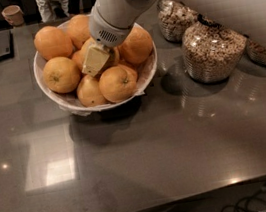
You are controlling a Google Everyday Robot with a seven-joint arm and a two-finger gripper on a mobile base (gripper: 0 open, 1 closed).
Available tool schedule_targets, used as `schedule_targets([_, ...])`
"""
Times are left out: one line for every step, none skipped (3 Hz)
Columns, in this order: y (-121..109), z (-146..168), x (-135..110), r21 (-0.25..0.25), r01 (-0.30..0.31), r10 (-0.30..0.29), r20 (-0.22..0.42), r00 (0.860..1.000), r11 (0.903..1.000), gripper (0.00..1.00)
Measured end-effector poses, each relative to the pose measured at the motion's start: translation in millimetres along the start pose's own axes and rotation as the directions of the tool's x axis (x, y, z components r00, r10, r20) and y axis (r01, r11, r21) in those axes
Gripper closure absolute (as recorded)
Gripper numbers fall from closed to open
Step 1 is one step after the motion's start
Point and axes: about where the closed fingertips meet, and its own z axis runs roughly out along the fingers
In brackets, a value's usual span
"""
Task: Pick orange from white bowl
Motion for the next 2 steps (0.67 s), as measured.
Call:
schedule_targets([-8.4,-36.0,-20.8,-0.02,0.056,-0.052,0.171,0.984,0.9982,1.0])
schedule_targets([-11.0,-56.4,-34.7,-0.024,0.098,-0.089,0.252,0.964,0.9949,1.0])
